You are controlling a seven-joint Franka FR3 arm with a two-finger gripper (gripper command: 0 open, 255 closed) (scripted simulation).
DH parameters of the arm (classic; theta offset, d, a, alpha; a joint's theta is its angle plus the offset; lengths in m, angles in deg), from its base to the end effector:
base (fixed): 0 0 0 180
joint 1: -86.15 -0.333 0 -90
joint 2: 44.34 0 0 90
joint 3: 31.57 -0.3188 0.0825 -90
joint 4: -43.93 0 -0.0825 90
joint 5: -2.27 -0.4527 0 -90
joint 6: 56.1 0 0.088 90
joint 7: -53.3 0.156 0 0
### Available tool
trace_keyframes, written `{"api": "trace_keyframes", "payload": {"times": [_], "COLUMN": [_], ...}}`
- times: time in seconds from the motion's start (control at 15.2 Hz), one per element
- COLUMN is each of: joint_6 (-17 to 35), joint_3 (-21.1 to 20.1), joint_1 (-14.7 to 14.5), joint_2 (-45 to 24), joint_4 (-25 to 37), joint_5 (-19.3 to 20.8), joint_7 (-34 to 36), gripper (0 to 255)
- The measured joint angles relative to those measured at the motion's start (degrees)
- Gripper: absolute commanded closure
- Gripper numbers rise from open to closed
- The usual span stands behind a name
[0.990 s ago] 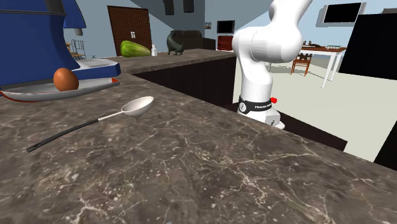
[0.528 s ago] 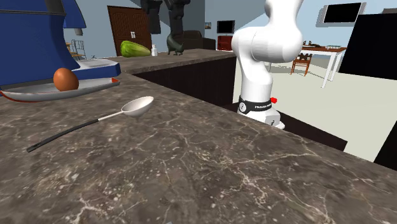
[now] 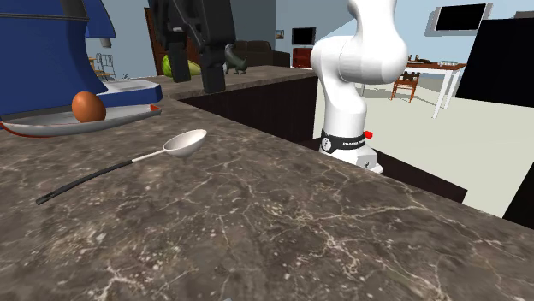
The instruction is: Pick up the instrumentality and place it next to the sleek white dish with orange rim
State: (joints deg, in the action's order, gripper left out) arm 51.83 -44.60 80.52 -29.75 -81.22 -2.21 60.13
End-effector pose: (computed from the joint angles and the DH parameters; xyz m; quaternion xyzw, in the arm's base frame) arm 0.5025 0.1807 0.4170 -0.9959 -0.0858 0.0269 0.0027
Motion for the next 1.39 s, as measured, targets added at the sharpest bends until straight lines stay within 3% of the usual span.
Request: {"api": "trace_keyframes", "payload": {"times": [0.73, 1.19, 1.39], "joint_6": [5.72, 4.43, 4.62], "joint_3": [-5.07, -6.11, -5.92], "joint_1": [-3.87, -8.83, -9.84], "joint_2": [-22.23, -37.82, -41.38], "joint_4": [16.09, 32.34, 35.56], "joint_5": [5.04, 9.98, 11.00], "joint_7": [7.40, 11.82, 12.25], "gripper": [0, 0, 0]}}
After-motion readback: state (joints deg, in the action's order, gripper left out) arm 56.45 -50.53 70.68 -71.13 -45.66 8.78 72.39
